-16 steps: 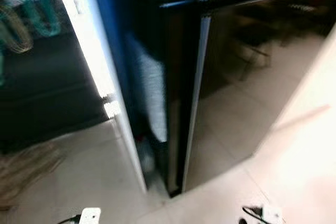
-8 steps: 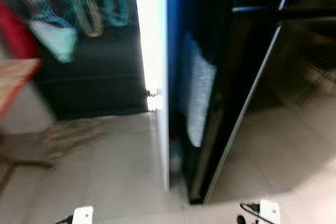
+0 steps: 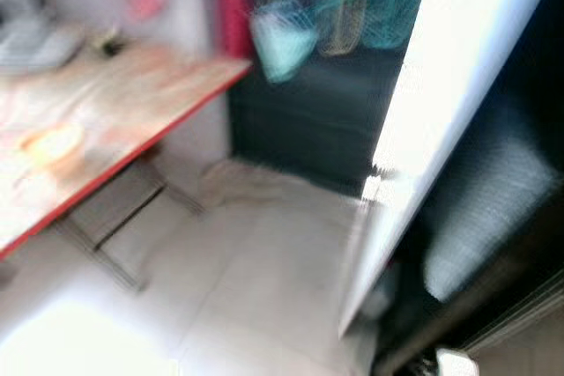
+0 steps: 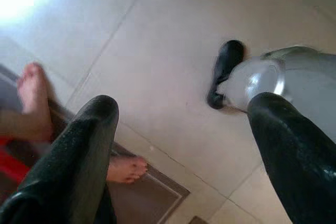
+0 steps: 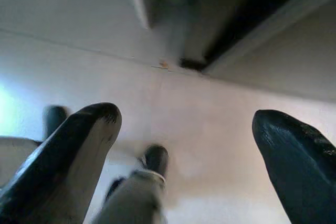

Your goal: Restocking fridge

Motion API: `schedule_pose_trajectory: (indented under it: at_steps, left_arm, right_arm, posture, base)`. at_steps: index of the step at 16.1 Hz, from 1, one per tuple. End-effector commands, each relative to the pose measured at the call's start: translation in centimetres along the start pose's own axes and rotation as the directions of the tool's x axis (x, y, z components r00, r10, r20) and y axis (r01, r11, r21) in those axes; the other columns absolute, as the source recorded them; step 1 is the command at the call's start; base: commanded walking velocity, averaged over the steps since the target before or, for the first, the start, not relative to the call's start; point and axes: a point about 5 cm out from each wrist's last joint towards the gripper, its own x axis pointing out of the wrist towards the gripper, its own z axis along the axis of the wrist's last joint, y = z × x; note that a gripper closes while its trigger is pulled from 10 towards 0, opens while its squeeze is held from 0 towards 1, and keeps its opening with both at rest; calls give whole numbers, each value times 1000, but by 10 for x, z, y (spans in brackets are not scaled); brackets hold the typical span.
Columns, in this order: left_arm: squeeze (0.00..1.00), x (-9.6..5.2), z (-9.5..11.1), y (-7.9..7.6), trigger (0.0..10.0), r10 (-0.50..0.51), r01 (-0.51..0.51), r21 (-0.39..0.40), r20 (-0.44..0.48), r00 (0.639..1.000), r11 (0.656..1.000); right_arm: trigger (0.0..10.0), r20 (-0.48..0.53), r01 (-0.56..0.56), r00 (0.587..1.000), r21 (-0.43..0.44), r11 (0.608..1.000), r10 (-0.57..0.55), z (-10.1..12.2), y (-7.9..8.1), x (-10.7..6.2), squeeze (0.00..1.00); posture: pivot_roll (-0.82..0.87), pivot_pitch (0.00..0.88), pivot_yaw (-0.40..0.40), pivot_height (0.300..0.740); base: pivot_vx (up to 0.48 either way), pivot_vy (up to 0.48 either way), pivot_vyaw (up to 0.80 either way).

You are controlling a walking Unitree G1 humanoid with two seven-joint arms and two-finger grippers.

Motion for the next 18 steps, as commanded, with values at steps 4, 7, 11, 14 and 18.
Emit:
schedule_pose_trajectory:
  at_steps: [4, 7, 11, 14, 18]
  left_arm:
    - [0, 0, 1, -3, 10000, -20, 20, 20, 15, 1000, 1000]
    - [0, 0, -2, -3, 10000, -17, 17, 21, 6, 1000, 1000]
    - [0, -1, -6, -3, 10000, 2, -2, -52, -1, 1000, 999]
    - [0, -1, -5, -3, 10000, 7, -4, -85, 33, 999, 996]
    - [0, -2, 6, 0, 10000, 76, -53, -159, 142, 987, 986]
  right_arm:
    - [10000, -39, 17, 999, -4, 1000, -17, -11, -4, -2, 0]
    - [10000, -40, 27, 999, 11, 1000, -27, -10, -2, -1, 0]
    - [10000, -37, 13, 999, 18, 1000, -12, -9, 2, -1, 0]
    - [10000, -32, 3, 999, 39, 999, -2, -8, 4, 0, 0]
    - [10000, -39, 3, 999, 19, 1000, -2, -7, 1, 0, 0]
  posture:
    - [144, 0, -40, 740]
    - [135, 0, -27, 740]
    - [148, 0, -30, 740]
    - [148, 0, -29, 740]
    - [173, 0, -43, 740]
  base:
    - [0, 0, 800]
    - [0, 0, 800]
    - [0, 0, 800]
    - [0, 0, 0]
    - [0, 0, 0]
